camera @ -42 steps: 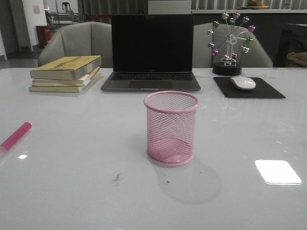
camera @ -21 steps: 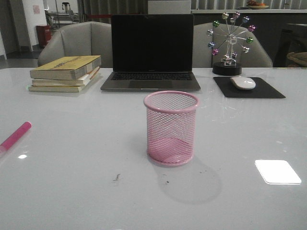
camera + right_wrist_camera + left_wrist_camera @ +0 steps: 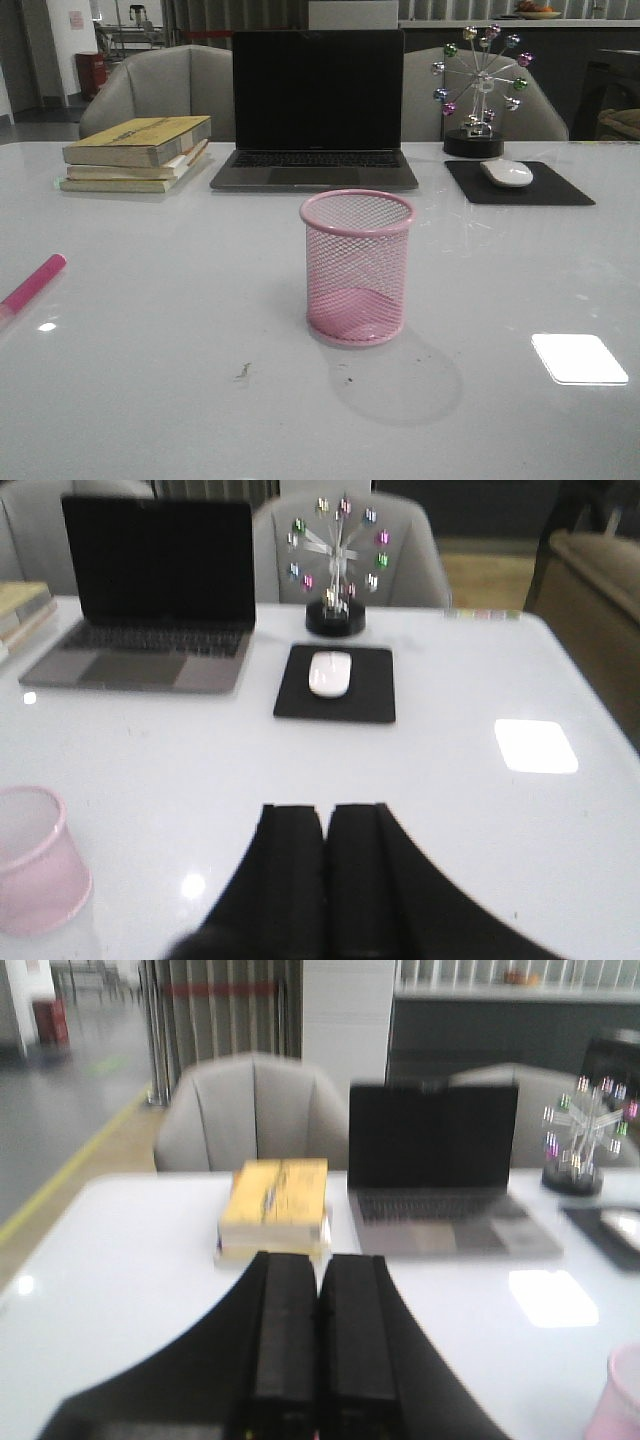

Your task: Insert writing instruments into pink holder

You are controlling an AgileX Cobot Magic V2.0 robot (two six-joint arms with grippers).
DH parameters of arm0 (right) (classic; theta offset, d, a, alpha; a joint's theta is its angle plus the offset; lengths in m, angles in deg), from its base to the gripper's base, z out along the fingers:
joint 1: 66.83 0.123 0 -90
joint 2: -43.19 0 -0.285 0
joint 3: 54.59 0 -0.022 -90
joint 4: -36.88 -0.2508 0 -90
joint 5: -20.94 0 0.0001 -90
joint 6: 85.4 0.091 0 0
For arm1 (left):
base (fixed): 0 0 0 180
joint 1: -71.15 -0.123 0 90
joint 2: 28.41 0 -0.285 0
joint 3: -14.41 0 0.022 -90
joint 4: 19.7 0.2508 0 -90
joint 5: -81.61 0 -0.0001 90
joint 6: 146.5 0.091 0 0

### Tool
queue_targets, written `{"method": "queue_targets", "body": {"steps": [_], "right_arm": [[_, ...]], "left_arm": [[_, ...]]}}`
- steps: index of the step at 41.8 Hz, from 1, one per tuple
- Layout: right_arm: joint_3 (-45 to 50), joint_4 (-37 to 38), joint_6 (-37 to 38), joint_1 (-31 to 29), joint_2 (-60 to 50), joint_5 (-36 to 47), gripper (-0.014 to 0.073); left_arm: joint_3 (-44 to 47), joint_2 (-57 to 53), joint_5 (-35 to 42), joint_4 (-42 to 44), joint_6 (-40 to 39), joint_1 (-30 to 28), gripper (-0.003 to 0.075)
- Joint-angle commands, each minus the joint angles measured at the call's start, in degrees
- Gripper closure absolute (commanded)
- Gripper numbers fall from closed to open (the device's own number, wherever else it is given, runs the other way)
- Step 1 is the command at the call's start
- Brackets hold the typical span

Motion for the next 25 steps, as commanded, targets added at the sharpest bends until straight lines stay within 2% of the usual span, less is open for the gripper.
{"method": "queue_targets", "body": {"steps": [1, 13, 17, 20, 25], "right_arm": [[-1.9, -0.3, 0.1, -0.2, 4.2, 0.4, 0.0526], [-0.1, -0.3, 0.1, -0.2, 12.2, -3.1, 0.0519], [-0.1, -0.3, 0.1, -0.2, 14.4, -4.8, 0.0442], [-0.1, -0.3, 0.1, -0.2, 16.0, -5.2, 0.0313], [-0.1, -0.3, 0.1, -0.2, 18.5, -5.2, 0.0101]], "left_arm": [[-1.9, 4.2, 0.4, -0.6, -0.5, 0.0, 0.0629], [-1.9, 12.4, -3.4, -0.8, -0.5, 0.0, 0.0629], [-1.9, 14.9, -3.5, -0.8, -0.5, 0.0, 0.0603], [-1.9, 16.2, -3.4, -0.4, -0.4, 0.0, 0.0500], [-1.9, 17.8, -3.1, -0.4, -0.1, 0.0, 0.0249]]}}
